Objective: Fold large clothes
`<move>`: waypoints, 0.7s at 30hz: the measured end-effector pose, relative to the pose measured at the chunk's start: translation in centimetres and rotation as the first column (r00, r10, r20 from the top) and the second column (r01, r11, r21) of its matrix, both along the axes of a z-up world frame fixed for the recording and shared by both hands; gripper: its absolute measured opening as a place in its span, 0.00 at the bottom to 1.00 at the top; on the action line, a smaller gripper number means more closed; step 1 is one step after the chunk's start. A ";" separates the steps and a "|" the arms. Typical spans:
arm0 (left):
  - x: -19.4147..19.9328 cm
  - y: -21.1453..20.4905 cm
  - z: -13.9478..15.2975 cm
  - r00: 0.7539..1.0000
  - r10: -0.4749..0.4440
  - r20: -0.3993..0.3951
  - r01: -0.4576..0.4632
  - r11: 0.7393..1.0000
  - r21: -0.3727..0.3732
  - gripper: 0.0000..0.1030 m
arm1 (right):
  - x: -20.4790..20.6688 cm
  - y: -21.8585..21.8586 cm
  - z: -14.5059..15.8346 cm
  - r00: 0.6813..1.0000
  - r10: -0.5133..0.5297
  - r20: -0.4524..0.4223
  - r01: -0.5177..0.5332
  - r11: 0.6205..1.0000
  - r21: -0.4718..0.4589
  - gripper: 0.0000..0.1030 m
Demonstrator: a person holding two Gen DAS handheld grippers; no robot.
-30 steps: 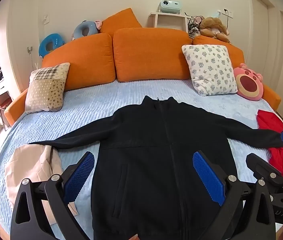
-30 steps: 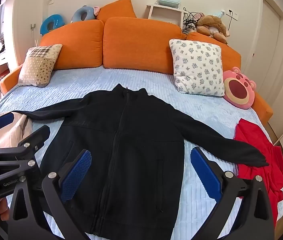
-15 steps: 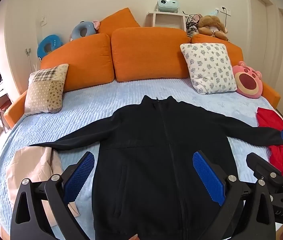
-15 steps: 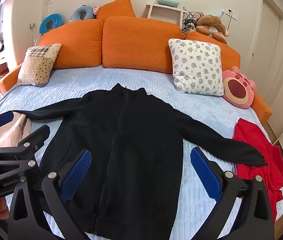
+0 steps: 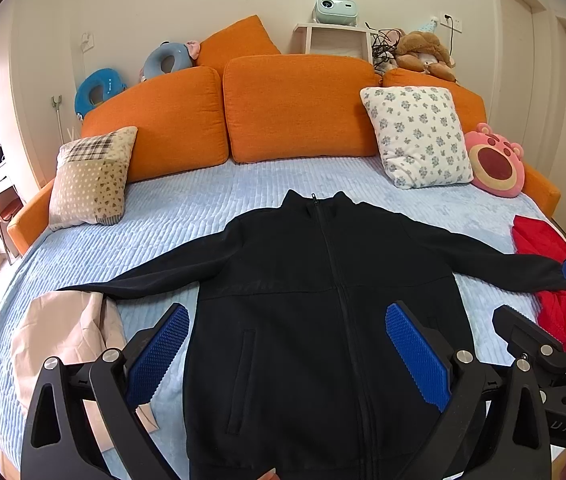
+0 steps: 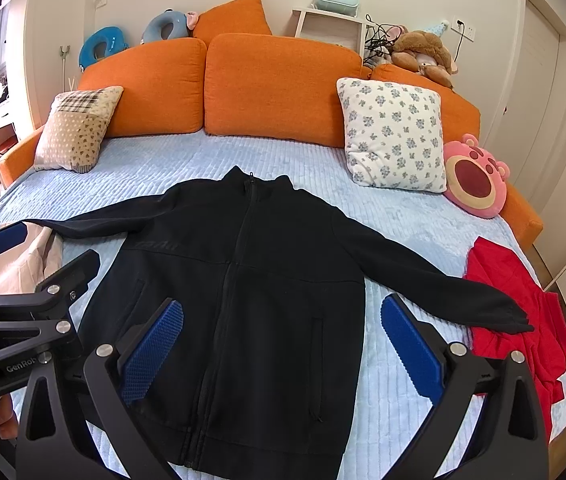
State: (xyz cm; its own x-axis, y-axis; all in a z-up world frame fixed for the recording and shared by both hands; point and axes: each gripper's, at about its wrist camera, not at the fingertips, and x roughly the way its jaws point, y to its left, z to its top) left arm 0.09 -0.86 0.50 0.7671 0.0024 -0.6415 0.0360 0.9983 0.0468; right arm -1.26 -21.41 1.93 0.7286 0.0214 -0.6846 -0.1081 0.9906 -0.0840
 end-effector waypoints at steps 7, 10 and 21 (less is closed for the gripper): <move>0.0 0.0 -0.1 1.000 0.001 0.001 -0.001 1.000 -0.001 0.97 | -0.1 0.1 0.0 1.000 -0.001 0.001 0.001 1.000 0.000 0.95; 0.0 0.0 -0.1 1.000 0.000 0.001 0.000 1.000 0.000 0.97 | 0.0 0.0 0.0 1.000 0.000 -0.001 0.000 1.000 -0.001 0.95; 0.0 0.0 0.0 1.000 0.000 0.000 0.000 1.000 -0.001 0.97 | 0.0 -0.1 0.0 1.000 0.000 0.002 0.000 1.000 -0.001 0.95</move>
